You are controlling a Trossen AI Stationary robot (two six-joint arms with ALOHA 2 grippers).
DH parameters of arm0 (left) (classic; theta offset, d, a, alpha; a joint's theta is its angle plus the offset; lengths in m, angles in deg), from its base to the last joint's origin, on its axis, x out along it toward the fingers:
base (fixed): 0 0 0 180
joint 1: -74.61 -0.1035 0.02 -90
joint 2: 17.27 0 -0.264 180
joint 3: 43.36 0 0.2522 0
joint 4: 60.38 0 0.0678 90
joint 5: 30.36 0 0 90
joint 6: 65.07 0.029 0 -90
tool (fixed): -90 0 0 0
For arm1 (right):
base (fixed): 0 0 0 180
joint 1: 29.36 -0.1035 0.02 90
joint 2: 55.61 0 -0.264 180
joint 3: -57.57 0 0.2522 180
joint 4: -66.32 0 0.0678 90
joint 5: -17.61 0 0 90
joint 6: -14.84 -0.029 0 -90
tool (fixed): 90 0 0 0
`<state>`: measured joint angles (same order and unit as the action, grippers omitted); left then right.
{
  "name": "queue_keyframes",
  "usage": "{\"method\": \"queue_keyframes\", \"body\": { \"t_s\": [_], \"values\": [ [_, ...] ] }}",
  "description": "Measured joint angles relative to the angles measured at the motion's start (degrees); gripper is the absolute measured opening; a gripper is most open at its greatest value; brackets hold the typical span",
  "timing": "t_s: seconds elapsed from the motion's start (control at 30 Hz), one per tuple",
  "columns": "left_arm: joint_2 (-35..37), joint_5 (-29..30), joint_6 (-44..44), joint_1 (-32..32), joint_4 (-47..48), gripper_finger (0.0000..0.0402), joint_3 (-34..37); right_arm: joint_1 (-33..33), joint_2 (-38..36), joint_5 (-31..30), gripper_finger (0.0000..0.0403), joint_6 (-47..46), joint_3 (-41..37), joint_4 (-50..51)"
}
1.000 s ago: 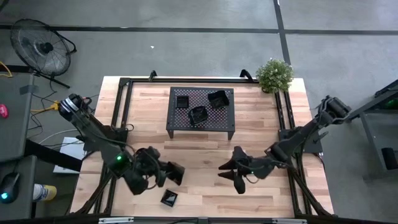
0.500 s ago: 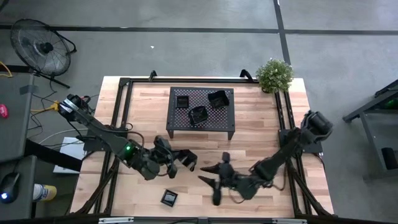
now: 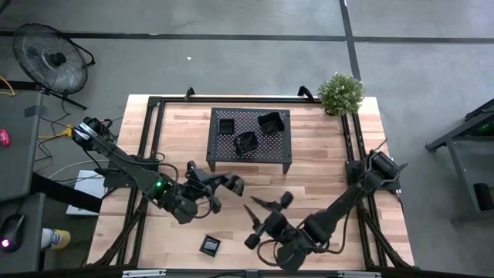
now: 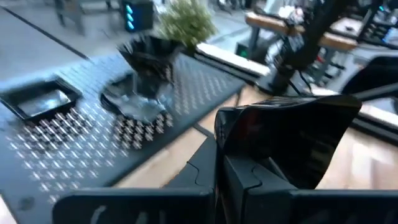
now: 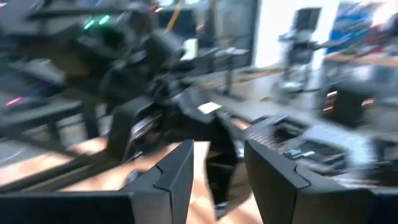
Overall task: Pick & Place Mini shaped plates
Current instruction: Stack the black distorted plate on top of the black distorted plates on the shelf
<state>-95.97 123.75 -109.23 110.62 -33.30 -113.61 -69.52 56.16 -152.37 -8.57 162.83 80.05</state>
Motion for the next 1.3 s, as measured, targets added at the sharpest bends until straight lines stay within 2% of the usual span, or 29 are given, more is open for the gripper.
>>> {"method": "queue_keyframes", "body": {
  "t_s": [0.1,0.4,0.57,0.83,1.1,1.3],
  "values": [
    [0.00,3.36,2.48,0.00,-2.25,0.0000,0.02,-0.55,0.00,-3.96,0.0138,3.08,0.48,-0.61],
    [0.00,10.04,11.77,-0.04,-11.89,0.0000,0.02,2.20,0.00,-4.82,0.0138,4.37,-0.50,-1.12],
    [0.00,10.47,14.42,-0.04,-14.26,0.0000,0.02,3.98,0.00,-0.33,0.0138,4.68,-0.50,-1.04],
    [0.00,11.21,14.68,-0.04,-15.04,0.0000,0.02,6.16,0.00,-0.44,0.0138,7.03,-0.50,-1.07],
    [0.00,12.15,20.52,-0.32,-19.75,0.0000,0.02,7.12,0.00,-3.13,0.0138,7.03,-0.50,-1.05],
    [0.00,10.58,22.05,-2.00,-20.96,0.0000,0.02,7.93,0.00,-3.07,0.0138,7.06,-0.50,-1.05]
  ]
}}
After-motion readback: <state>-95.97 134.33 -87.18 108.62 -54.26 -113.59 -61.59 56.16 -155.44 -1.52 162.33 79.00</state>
